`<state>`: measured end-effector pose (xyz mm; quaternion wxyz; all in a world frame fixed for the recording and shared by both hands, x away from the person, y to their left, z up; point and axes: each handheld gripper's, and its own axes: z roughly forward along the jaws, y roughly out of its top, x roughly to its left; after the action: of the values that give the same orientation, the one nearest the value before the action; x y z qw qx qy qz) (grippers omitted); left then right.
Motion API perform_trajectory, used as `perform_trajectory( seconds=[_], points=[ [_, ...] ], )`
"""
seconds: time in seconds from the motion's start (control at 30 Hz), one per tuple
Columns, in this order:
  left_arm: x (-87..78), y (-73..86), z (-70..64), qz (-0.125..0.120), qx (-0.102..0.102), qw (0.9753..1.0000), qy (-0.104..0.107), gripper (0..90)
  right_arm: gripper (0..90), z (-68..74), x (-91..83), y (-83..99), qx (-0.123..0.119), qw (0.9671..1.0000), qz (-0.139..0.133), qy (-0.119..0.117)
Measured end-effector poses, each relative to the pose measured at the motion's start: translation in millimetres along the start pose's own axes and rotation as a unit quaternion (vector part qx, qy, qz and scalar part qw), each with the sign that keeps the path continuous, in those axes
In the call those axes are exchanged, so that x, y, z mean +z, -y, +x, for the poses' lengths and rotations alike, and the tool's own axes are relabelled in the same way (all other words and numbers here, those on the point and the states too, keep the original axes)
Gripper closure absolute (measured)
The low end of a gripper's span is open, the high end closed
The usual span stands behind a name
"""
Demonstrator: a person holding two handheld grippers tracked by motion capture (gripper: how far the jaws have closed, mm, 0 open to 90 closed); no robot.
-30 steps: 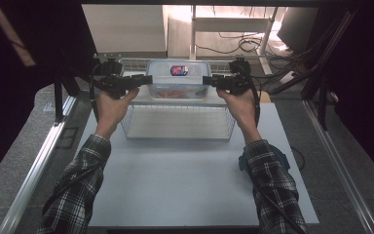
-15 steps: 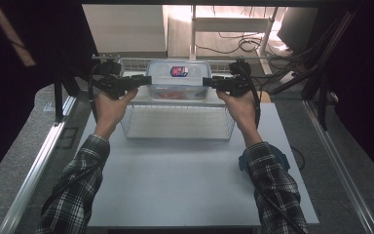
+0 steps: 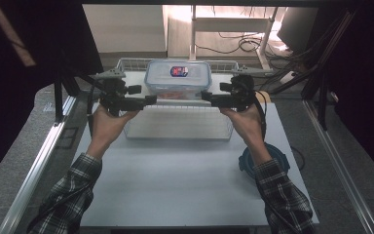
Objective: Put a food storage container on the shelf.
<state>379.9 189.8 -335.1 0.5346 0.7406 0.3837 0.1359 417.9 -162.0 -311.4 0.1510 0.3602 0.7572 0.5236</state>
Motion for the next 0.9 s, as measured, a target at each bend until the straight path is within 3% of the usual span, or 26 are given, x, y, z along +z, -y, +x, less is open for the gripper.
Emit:
perform_trajectory(
  seconds=[0.3, 0.57, 0.9],
  points=[
    [-9.9, 40.4, -16.7, 0.018, 0.022, 0.9995, 0.012, 11.6, 7.2, 13.3, -16.0, 31.9, -0.032, 0.9994, 0.004, -0.008],
    [-17.0, 76.5, -28.6, 0.009, 0.030, 0.9994, 0.012, 7.9, 4.0, 27.0, -25.2, 58.9, -0.064, 0.9976, 0.020, -0.014],
    [-28.4, 108.3, -52.7, 0.006, 0.060, 0.9982, 0.003, 5.7, 2.3, 37.4, -38.4, 90.1, -0.080, 0.9964, 0.023, -0.020]
  ],
)
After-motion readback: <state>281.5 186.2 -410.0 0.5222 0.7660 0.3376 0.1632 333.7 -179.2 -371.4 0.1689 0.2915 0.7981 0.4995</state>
